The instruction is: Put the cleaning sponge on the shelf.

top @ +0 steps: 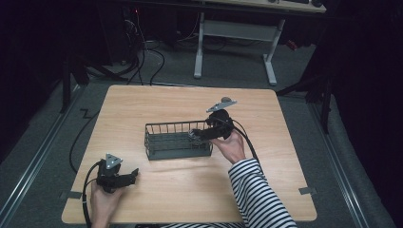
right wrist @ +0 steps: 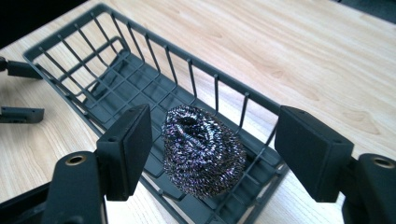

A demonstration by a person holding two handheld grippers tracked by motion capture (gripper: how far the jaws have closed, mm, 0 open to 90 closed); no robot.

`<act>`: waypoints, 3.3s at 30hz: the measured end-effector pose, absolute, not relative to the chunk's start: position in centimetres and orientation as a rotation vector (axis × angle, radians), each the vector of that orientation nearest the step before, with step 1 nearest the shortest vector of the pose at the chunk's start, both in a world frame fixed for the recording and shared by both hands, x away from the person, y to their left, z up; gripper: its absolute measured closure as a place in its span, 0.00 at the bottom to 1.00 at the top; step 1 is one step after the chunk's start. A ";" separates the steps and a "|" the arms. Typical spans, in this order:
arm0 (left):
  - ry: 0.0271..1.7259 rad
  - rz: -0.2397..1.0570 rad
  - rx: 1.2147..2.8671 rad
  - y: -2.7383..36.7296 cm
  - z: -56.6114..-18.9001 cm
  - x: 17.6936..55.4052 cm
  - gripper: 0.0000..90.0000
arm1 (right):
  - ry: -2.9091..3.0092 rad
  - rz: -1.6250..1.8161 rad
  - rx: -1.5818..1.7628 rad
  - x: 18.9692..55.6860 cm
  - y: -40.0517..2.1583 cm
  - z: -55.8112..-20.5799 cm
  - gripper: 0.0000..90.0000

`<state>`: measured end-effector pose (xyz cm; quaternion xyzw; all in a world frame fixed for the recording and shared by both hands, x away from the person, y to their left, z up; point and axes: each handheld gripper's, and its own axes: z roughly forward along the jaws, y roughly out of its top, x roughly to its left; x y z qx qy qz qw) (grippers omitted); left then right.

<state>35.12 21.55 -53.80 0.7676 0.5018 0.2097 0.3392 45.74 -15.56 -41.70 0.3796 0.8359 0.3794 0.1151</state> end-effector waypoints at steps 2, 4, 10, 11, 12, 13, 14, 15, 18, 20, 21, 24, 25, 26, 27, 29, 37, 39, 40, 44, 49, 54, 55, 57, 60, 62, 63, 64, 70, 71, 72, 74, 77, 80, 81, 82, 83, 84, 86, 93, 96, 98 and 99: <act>1.306 0.544 2.000 21.6 -53.8 35.1 0.18 | 2.436 1.125 1.112 45.5 -15.9 -41.4 0.31; 1.307 0.546 1.998 21.6 -53.8 35.1 0.18 | 2.416 1.148 1.116 45.1 -16.3 -40.8 0.32; 1.307 0.546 1.998 21.5 -53.8 35.1 0.18 | 2.395 1.168 1.097 44.4 -16.9 -40.0 0.32; 1.307 0.546 1.998 21.5 -53.8 35.1 0.18 | 2.390 1.175 1.095 44.3 -17.1 -39.9 0.32; 1.306 0.546 1.999 21.6 -53.8 35.1 0.18 | 2.386 1.181 1.090 44.2 -17.2 -39.7 0.32; 1.307 0.546 1.999 21.6 -53.8 35.1 0.18 | 2.381 1.186 1.086 44.1 -17.3 -39.6 0.32; 1.307 0.546 1.999 21.6 -53.8 35.1 0.18 | 2.381 1.186 1.086 44.1 -17.3 -39.6 0.32; 1.307 0.546 1.998 21.5 -53.8 35.1 0.18 | 2.370 1.196 1.086 43.9 -17.6 -39.3 0.32; 1.307 0.546 1.998 21.5 -53.8 35.1 0.18 | 2.363 1.206 1.078 43.7 -17.8 -39.1 0.32; 1.307 0.546 1.999 21.5 -53.8 35.1 0.18 | 2.354 1.213 1.085 43.5 -18.3 -38.8 0.32; 1.307 0.546 1.998 21.5 -53.8 35.1 0.18 | 2.350 1.214 1.087 43.4 -18.4 -38.7 0.32; 1.307 0.546 1.999 21.5 -53.8 35.1 0.18 | 2.338 1.216 1.086 43.0 -18.9 -38.3 0.32; 1.307 0.546 1.999 21.5 -53.8 35.1 0.18 | 2.332 1.216 1.084 42.8 -19.2 -38.2 0.32; 1.307 0.546 1.999 21.5 -53.8 35.1 0.18 | 2.332 1.216 1.084 42.8 -19.2 -38.2 0.32; 1.307 0.546 1.998 21.5 -53.8 35.1 0.18 | 2.319 1.225 1.083 42.6 -19.6 -37.9 0.33; 1.307 0.546 1.999 21.5 -53.8 35.1 0.18 | 2.307 1.233 1.089 42.3 -20.0 -37.6 0.33; 1.307 0.546 1.999 21.5 -53.8 35.1 0.18 | 2.261 1.250 1.110 41.3 -22.0 -37.1 0.34; 1.308 0.546 1.999 21.5 -53.8 35.1 0.18 | 2.252 1.265 1.123 41.0 -22.6 -37.2 0.34; 1.308 0.546 1.999 21.5 -53.8 35.1 0.18 | 2.252 1.265 1.123 41.0 -22.6 -37.2 0.34; 1.308 0.546 1.999 21.5 -53.8 35.1 0.18 | 2.228 1.268 1.142 40.3 -23.9 -37.3 0.34; 1.308 0.546 1.999 21.5 -53.8 35.1 0.18 | 2.186 1.304 1.152 39.5 -25.2 -36.9 0.35; 1.308 0.546 1.999 21.5 -53.8 35.1 0.18 | 2.152 1.311 1.180 38.8 -26.7 -37.1 0.35; 1.308 0.546 1.999 21.5 -53.8 35.1 0.18 | 2.145 1.307 1.182 38.5 -27.1 -37.1 0.35; 1.308 0.546 1.999 21.5 -53.8 35.1 0.18 | 2.137 1.306 1.182 38.2 -27.5 -37.0 0.35; 1.308 0.546 1.999 21.5 -53.8 35.1 0.18 | 2.128 1.305 1.175 37.8 -27.8 -36.8 0.35; 1.308 0.546 1.998 21.5 -53.8 35.1 0.18 | 2.127 1.300 1.171 37.6 -27.8 -36.8 0.35; 1.308 0.546 1.998 21.5 -53.8 35.1 0.18 | 2.118 1.313 1.173 37.3 -28.1 -36.9 0.35; 1.308 0.546 1.998 21.5 -53.8 35.1 0.18 | 2.118 1.313 1.173 37.3 -28.1 -36.9 0.35; 1.308 0.546 1.998 21.5 -53.8 35.1 0.18 | 2.091 1.323 1.196 36.1 -29.2 -37.6 0.35; 1.308 0.546 1.999 21.5 -53.8 35.1 0.18 | 2.086 1.335 1.197 35.9 -29.5 -37.7 0.35; 1.308 0.546 1.999 21.5 -53.8 35.1 0.18 | 2.086 1.335 1.197 35.9 -29.5 -37.7 0.35; 1.307 0.546 1.999 21.5 -53.8 35.1 0.18 | 2.074 1.331 1.208 35.4 -30.0 -37.9 0.35; 1.308 0.546 1.999 21.5 -53.8 35.1 0.18 | 2.052 1.348 1.215 34.9 -30.5 -38.2 0.35; 1.308 0.546 1.999 21.5 -53.8 35.1 0.18 | 2.047 1.348 1.230 34.5 -30.9 -38.6 0.35; 1.308 0.546 1.999 21.5 -53.8 35.1 0.18 | 2.041 1.348 1.230 34.3 -31.0 -38.7 0.36; 1.308 0.546 1.999 21.5 -53.8 35.1 0.18 | 2.037 1.353 1.233 34.2 -31.1 -38.8 0.36; 1.308 0.546 1.999 21.5 -53.8 35.1 0.18 | 2.033 1.356 1.235 34.0 -31.2 -38.9 0.36; 1.308 0.546 1.999 21.5 -53.8 35.1 0.18 | 2.031 1.358 1.235 33.8 -31.3 -39.1 0.36; 1.308 0.546 1.999 21.5 -53.8 35.1 0.18 | 2.022 1.353 1.241 33.5 -31.5 -39.3 0.36; 1.308 0.547 1.999 21.5 -53.8 35.1 0.18 | 1.992 1.375 1.248 32.7 -32.1 -40.3 0.35; 1.308 0.547 1.998 21.5 -53.8 35.1 0.18 | 1.983 1.383 1.252 32.5 -32.3 -40.6 0.35; 1.308 0.547 1.999 21.5 -53.8 35.1 0.18 | 1.976 1.386 1.255 32.4 -32.4 -40.9 0.35; 1.309 0.547 1.999 21.5 -53.8 35.1 0.18 | 1.964 1.402 1.258 32.2 -32.5 -41.3 0.35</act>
